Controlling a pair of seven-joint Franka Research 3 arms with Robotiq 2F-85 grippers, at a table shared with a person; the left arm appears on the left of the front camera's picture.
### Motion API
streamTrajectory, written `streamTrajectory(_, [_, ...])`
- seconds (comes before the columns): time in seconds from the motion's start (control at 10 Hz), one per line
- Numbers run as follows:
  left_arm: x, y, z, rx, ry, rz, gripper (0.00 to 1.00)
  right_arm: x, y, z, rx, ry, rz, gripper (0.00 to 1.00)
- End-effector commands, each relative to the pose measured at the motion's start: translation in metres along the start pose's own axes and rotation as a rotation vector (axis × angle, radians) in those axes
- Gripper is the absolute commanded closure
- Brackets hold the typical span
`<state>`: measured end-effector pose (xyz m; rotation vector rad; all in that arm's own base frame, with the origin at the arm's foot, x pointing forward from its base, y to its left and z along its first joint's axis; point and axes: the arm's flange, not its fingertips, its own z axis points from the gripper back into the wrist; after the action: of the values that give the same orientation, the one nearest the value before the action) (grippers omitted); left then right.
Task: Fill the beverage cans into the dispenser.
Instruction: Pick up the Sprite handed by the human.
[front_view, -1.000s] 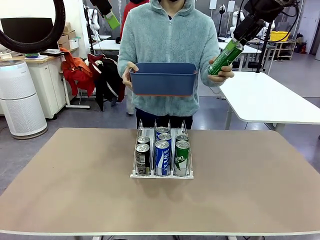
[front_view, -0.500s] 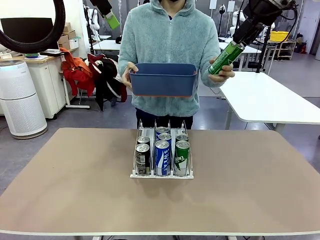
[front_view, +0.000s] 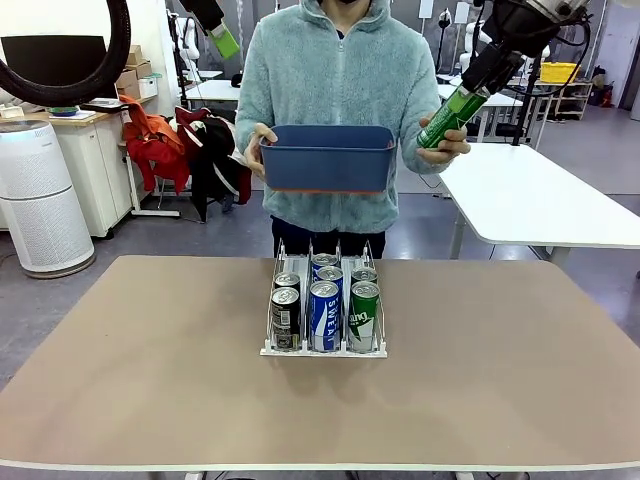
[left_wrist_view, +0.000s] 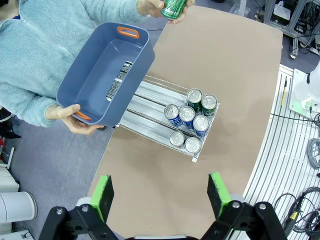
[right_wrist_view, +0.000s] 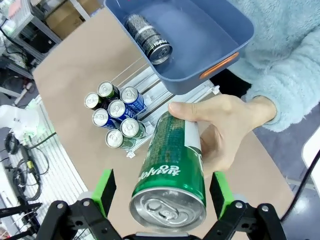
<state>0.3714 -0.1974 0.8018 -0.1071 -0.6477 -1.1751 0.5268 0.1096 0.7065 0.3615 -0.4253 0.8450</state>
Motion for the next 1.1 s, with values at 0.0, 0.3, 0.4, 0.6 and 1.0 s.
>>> streamTrajectory(0.0, [-0.0035, 0.0005, -0.0004, 0.0, 0.013, -0.003, 0.0, -0.0006, -0.0015, 0.0009, -0.008, 0.0, -0.001, 0.0])
streamTrajectory(0.3, [-0.0035, 0.0005, -0.0004, 0.0, 0.013, -0.003, 0.0, -0.0006, -0.0015, 0.0009, -0.008, 0.0, -0.001, 0.0])
streamTrajectory(0.4, [-0.0035, 0.0005, -0.0004, 0.0, 0.013, -0.003, 0.0, -0.0006, -0.0015, 0.0009, -0.008, 0.0, -0.001, 0.0])
streamTrajectory(0.6, [-0.0035, 0.0005, -0.0004, 0.0, 0.013, -0.003, 0.0, 0.0027, -0.0018, 0.0023, -0.017, 0.011, -0.004, 0.6])
streamTrajectory(1.0, [-0.0035, 0.0005, -0.0004, 0.0, 0.013, -0.003, 0.0, 0.0014, -0.0016, 0.0042, -0.054, -0.038, -0.011, 1.0])
